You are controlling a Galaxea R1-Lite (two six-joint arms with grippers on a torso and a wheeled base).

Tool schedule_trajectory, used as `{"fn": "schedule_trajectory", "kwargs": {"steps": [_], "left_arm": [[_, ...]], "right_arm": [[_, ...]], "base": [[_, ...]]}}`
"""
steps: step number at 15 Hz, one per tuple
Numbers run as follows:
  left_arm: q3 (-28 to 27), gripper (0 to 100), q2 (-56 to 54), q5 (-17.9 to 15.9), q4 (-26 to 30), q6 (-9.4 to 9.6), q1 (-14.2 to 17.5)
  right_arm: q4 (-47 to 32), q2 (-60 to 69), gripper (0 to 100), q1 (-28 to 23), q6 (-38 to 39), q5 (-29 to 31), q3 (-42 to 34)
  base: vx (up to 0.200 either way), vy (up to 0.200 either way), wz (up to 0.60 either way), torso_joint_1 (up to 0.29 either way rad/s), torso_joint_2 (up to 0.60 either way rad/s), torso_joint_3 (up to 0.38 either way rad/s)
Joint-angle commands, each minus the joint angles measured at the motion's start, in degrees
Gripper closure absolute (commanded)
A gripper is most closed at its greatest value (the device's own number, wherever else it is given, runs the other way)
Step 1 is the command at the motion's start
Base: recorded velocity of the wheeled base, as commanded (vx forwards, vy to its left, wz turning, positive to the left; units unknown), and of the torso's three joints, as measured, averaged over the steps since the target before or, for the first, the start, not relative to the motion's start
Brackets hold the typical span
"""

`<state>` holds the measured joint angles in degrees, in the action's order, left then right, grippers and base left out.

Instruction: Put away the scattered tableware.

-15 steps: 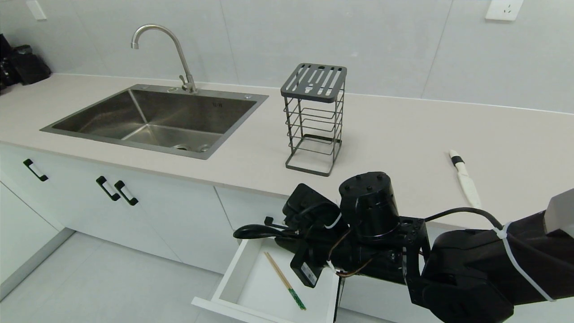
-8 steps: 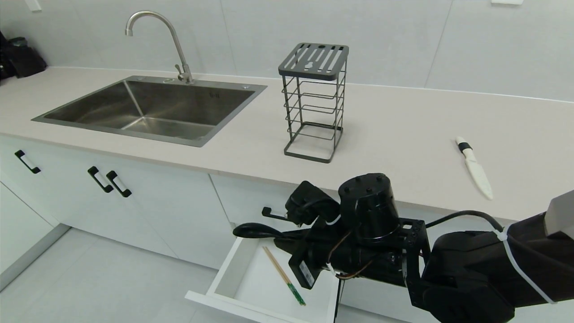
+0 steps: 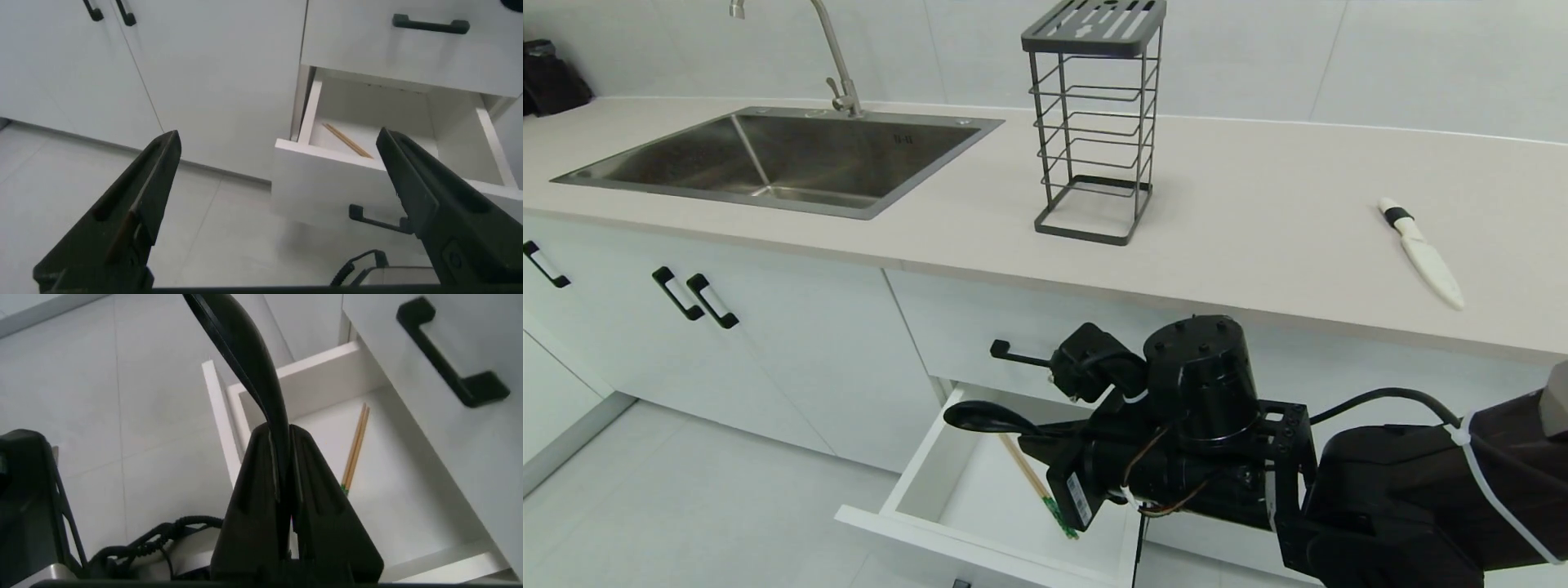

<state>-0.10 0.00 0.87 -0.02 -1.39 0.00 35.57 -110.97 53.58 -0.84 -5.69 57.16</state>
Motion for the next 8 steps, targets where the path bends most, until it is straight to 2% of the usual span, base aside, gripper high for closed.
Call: {"fn": "schedule_trajectory", "kwargs": {"steps": [1,8], "left_arm": [[0.01,0,0.0,0.01,0.02,-0.02,0.0],[0.01,0,0.0,0.01,-0.06,-0.02,0.0]], "right_arm": [[0.02,0.23,100,0.04,-0.04,-0.02,-0.12],[0.02,0.23,100,0.04,-0.04,-0.02,-0.03]], "base": [[0.0,0.0,0.0,-0.242,0.44,0.193],[0.0,0.0,0.0,-0.232,0.36,0.156]]}}
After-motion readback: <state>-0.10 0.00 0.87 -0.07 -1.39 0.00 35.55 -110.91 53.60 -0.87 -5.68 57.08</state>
